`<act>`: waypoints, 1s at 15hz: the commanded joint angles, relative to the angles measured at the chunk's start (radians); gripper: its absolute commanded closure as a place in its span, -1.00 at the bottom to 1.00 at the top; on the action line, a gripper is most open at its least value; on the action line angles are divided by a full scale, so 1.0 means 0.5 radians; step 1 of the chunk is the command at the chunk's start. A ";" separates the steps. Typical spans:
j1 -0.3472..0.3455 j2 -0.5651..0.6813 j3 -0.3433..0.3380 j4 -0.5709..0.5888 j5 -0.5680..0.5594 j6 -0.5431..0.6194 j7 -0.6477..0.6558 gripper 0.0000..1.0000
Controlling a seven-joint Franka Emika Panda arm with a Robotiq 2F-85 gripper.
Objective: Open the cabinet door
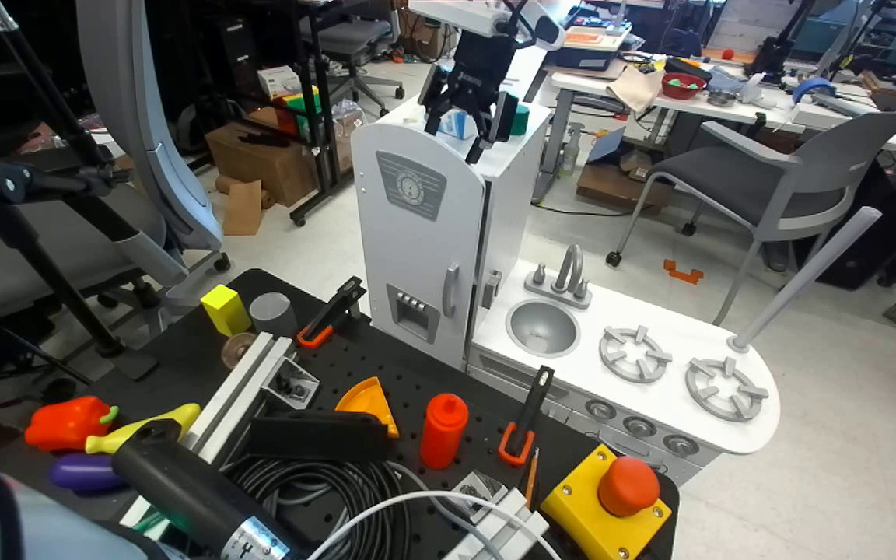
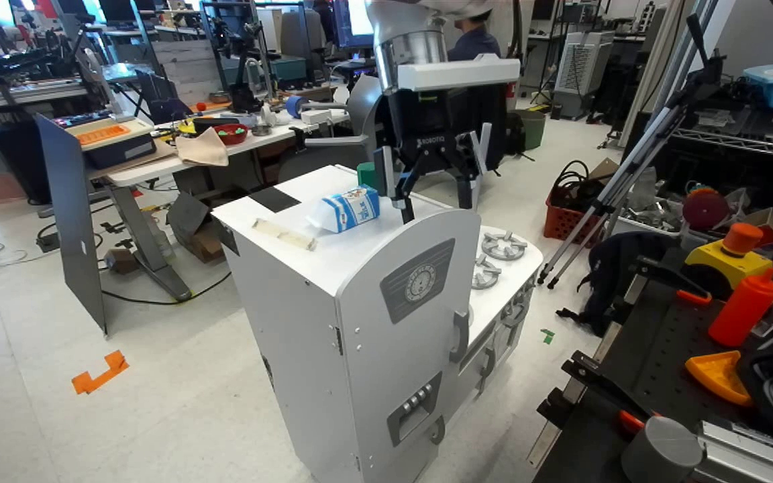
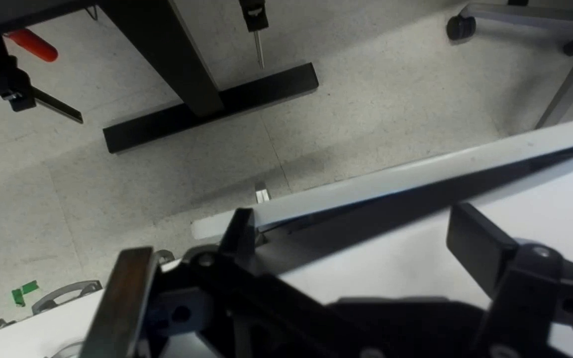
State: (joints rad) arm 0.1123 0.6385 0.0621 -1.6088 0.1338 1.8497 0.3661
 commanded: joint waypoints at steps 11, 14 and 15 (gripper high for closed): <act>0.275 0.032 -0.027 -0.235 -0.540 -0.512 -0.083 -1.00; 0.304 -0.014 -0.035 -0.262 -0.604 -0.189 0.003 -1.00; 0.309 -0.031 -0.036 -0.282 -0.625 -0.074 0.021 -1.00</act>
State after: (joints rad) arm 0.2471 0.6750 0.0590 -1.6997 -0.1383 1.6828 0.3520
